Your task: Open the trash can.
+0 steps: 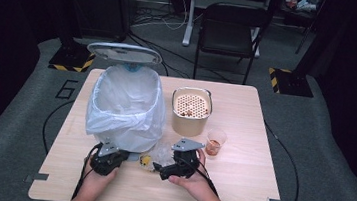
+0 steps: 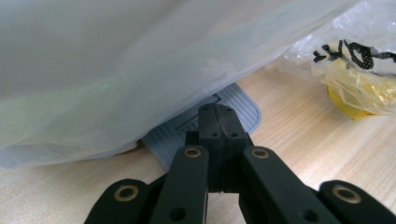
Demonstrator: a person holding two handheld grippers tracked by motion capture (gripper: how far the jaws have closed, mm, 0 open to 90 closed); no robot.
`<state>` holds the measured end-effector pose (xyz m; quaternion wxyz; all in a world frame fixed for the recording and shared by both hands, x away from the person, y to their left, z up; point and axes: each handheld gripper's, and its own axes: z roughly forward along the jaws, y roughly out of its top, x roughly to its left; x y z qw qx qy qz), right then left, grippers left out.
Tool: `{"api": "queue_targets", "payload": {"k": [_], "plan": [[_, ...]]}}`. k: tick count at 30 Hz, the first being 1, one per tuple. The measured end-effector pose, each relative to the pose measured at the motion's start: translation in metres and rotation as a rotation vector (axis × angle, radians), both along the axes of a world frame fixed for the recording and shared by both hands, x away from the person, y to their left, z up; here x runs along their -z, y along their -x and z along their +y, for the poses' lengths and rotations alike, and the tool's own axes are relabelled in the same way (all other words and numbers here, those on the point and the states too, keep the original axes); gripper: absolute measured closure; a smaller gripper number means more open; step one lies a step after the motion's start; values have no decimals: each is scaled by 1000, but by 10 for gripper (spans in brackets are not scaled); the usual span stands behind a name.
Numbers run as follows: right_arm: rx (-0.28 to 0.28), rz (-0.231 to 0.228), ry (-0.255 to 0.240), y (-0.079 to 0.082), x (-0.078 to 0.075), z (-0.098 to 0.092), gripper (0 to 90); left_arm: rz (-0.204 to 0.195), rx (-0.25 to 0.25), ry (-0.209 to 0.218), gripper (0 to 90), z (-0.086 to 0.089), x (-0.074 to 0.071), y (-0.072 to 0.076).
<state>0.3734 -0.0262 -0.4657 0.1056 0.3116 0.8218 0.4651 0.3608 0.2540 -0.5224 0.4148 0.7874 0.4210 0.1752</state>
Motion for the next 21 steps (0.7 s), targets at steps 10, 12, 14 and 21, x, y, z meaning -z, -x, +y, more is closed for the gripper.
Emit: {"api": "queue_targets", "payload": {"k": [10, 12, 14, 21], "plan": [[-14, -13, 30, -1, 4, 19, 0, 1, 0, -1, 900, 0, 0, 0], [-11, -9, 55, -3, 9, 23, 0, 3, -2, 2, 900, 0, 0, 0], [-11, -10, 83, -6, 15, 26, 0, 3, -2, 3, 900, 0, 0, 0], [44, -21, 89, -18, 28, 26, 138, 3, 1, 7, 900, 0, 0, 0]]}}
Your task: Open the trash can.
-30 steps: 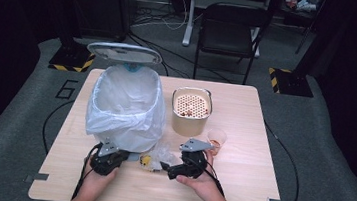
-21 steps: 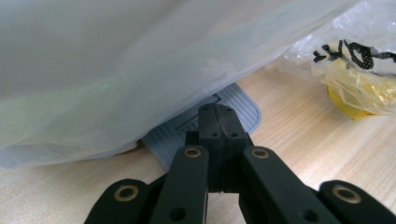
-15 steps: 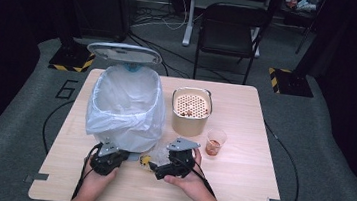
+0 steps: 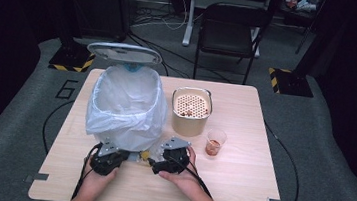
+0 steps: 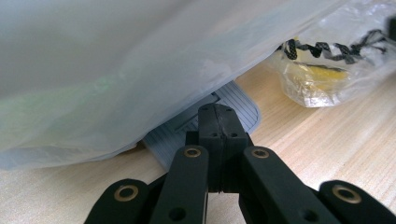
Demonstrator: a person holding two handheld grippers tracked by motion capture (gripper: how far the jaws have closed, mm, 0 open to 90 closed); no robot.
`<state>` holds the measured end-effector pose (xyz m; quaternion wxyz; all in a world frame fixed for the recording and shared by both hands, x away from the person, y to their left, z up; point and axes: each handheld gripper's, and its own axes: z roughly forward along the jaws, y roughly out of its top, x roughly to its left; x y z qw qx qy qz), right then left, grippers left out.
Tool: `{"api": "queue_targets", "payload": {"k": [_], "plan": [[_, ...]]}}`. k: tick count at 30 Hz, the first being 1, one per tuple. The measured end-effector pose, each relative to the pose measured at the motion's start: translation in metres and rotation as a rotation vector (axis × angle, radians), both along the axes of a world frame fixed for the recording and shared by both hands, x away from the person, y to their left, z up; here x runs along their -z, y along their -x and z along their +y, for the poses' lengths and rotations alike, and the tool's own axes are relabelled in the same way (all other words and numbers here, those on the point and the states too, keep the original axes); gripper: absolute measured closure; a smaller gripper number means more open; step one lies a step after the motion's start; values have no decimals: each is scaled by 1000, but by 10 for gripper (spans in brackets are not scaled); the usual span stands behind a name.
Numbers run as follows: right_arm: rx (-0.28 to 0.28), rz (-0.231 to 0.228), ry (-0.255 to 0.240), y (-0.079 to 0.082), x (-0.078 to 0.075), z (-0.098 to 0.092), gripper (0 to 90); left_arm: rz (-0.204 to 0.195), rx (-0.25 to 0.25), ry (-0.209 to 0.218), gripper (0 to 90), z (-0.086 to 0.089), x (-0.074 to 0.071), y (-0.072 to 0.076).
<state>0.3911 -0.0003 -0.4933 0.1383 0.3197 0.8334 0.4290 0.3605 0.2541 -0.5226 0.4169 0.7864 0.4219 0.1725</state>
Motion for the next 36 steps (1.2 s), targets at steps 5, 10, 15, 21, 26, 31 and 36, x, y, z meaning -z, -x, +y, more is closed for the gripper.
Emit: {"api": "queue_targets", "payload": {"k": [5, 10, 15, 21, 26, 31, 36], "plan": [[10, 19, 17, -7, 8, 2, 141, 0, -1, -2, 900, 0, 0, 0], [12, 31, 55, -11, 18, 5, 174, -2, -1, -2, 900, 0, 0, 0], [9, 14, 59, -15, 21, 3, 311, 0, -1, -3, 900, 0, 0, 0], [10, 52, 61, -18, 23, 1, 456, 1, -1, -3, 900, 0, 0, 0], [-5, 70, 68, -19, 23, -1, 579, -2, -1, -2, 900, 0, 0, 0], [-14, 79, 70, -19, 23, -2, 645, 0, -1, -4, 900, 0, 0, 0], [-21, 82, 65, -17, 21, -3, 715, -2, 0, -2, 900, 0, 0, 0]]}}
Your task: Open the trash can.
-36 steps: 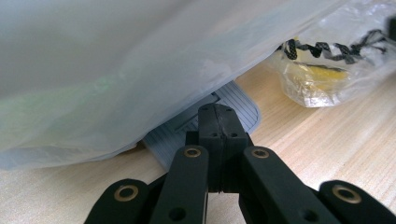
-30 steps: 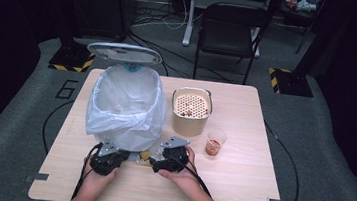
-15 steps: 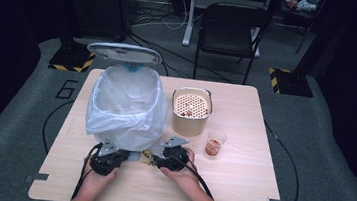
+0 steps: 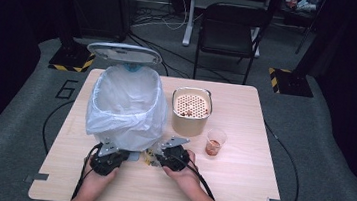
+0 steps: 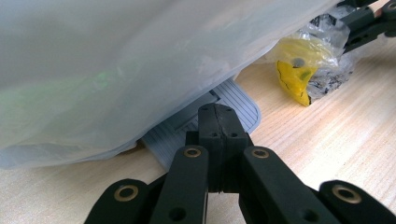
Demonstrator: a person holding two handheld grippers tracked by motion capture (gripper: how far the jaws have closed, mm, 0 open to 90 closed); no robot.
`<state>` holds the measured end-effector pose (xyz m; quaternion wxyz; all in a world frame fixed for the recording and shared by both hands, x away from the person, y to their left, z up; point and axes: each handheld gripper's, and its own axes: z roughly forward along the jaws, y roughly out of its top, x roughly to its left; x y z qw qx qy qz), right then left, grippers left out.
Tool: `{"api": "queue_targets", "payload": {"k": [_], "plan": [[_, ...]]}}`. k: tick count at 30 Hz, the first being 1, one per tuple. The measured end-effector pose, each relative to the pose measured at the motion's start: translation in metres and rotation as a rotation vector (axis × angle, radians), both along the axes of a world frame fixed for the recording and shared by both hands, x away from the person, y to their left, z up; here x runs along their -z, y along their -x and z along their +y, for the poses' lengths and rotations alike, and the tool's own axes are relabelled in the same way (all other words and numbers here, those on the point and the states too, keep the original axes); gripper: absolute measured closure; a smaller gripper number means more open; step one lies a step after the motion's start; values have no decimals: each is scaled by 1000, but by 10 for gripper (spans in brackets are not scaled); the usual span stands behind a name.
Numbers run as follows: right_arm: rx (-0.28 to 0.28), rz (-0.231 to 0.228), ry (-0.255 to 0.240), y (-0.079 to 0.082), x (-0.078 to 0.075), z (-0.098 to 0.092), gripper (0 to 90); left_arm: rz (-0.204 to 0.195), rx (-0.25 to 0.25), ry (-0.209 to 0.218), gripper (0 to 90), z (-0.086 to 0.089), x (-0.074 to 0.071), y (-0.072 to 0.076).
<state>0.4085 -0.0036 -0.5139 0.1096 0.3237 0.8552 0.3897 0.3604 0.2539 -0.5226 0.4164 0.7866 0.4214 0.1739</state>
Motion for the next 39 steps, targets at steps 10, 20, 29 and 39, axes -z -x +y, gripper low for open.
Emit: {"api": "queue_targets", "payload": {"k": [10, 20, 29, 39], "plan": [[-9, -15, 7, 13, -15, -11, 756, -5, -2, -3, 900, -1, 0, 0], [-17, -21, -34, 29, -39, -34, 759, -6, 0, 0, 900, 0, 0, 0], [-37, -47, -51, 32, -63, -42, 759, -5, 0, -1, 900, 0, 0, 0], [-53, -87, -86, 30, -102, -52, 759, -39, 40, -58, 900, 3, -2, -3]]}}
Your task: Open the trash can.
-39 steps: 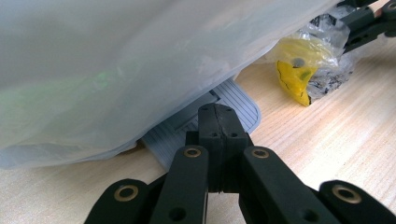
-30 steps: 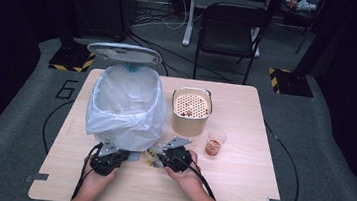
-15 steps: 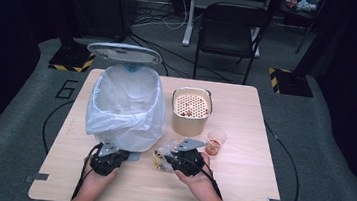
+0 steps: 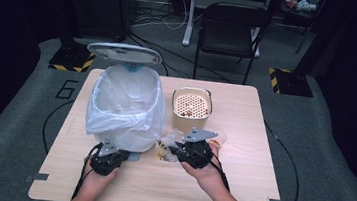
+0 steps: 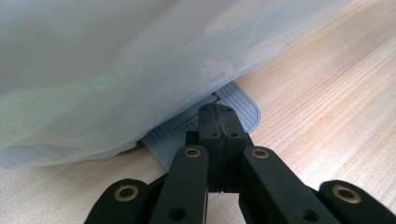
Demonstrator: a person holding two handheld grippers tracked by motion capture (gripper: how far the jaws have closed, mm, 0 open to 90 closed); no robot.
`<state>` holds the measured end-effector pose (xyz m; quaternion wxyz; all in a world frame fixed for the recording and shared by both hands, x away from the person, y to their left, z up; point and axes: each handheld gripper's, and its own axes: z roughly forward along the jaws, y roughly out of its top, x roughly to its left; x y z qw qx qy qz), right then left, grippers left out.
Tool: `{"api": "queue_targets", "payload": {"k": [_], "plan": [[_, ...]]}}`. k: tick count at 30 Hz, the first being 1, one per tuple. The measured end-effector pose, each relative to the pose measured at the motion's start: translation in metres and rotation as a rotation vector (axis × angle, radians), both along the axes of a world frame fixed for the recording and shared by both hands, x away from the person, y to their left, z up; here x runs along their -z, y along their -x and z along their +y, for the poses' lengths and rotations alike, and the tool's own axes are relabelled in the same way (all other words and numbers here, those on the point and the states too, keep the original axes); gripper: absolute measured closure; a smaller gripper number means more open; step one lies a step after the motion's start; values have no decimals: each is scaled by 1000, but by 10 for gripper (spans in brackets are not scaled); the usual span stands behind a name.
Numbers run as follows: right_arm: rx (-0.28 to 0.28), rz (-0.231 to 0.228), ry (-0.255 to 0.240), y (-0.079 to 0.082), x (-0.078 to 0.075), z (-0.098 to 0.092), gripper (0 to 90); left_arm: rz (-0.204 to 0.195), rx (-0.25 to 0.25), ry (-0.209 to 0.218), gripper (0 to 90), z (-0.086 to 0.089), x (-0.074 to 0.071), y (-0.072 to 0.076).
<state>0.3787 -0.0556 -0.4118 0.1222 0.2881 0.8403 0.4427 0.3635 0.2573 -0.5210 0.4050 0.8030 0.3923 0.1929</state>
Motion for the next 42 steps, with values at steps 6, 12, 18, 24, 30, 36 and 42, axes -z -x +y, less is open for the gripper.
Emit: {"api": "queue_targets", "payload": {"k": [6, 12, 18, 24, 30, 36, 42], "plan": [[-7, -19, -21, -1, -23, -5, 759, -3, 2, -4, 900, 0, 0, 0], [-18, -31, -39, -2, -46, -7, 759, -5, 1, -6, 900, 0, 0, 0], [-31, -47, -40, -7, -62, -8, 759, -6, 0, -7, 900, 0, 0, 0], [-35, -40, -51, -12, -78, -5, 758, -7, 1, -8, 900, 0, 0, 0], [-42, -52, -48, -15, -93, 0, 758, -4, -1, -5, 900, 0, 0, 0], [-55, -70, -48, -18, -108, 8, 757, -5, -1, -6, 900, 0, 0, 0], [-78, -81, -59, -24, -122, 16, 757, -4, -2, -4, 900, 0, 0, 0]]}}
